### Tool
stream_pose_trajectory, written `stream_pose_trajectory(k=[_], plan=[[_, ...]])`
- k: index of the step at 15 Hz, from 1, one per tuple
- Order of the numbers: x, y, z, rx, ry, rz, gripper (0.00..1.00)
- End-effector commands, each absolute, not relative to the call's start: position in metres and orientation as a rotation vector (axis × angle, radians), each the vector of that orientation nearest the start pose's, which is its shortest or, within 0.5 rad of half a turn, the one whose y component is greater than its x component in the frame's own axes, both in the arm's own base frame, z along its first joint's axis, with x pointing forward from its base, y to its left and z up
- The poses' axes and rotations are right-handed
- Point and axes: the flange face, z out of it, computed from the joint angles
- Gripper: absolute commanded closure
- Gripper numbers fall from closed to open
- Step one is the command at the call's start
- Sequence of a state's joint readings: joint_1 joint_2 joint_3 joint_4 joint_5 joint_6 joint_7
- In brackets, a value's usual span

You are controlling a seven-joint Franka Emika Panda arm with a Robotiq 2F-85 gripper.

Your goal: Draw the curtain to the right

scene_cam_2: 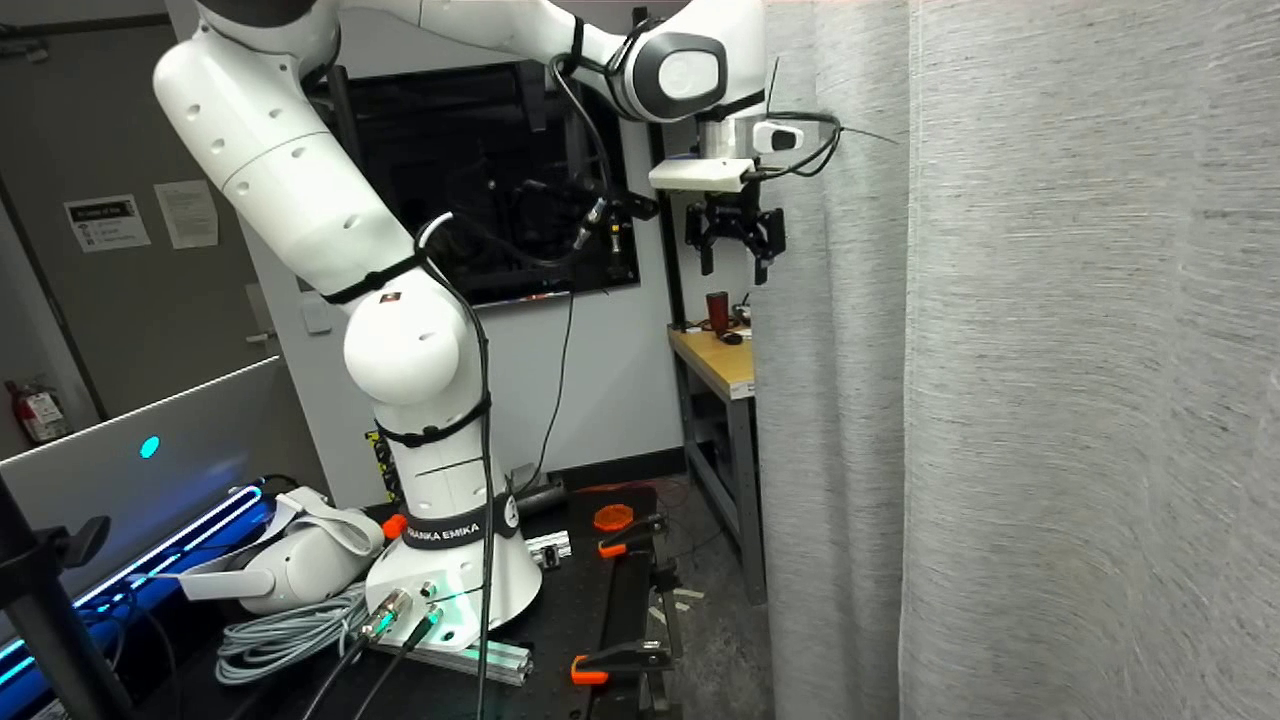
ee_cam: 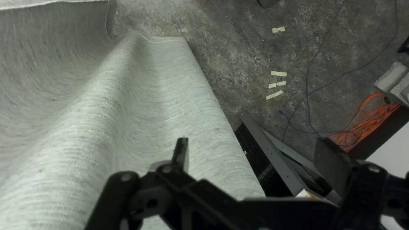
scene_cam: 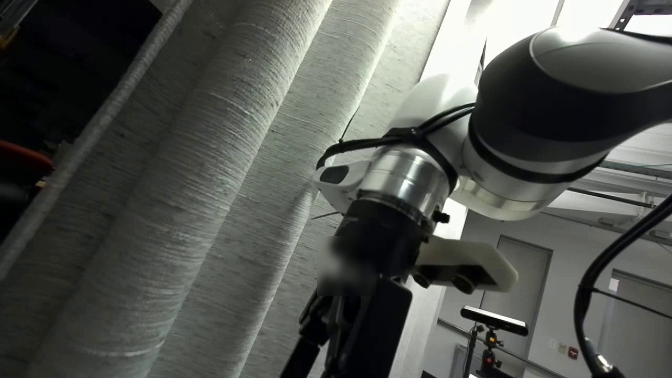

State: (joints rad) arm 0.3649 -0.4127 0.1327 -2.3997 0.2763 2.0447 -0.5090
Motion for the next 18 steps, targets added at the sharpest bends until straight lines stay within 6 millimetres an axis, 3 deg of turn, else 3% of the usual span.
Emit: stream_pose_trajectory(k=[1, 7, 8, 18], plan=[[0.364, 0.227, 0.504, -2.579, -1.292, -0.189, 0.0], [0.361, 0.234, 0.527, -2.484, -1.344, -0.26, 0.0], [0.362, 0.233, 0.52, -2.543, -1.31, -0.237, 0.0], [0.362, 0.234, 0.52, -2.527, -1.285, -0.295, 0.0]])
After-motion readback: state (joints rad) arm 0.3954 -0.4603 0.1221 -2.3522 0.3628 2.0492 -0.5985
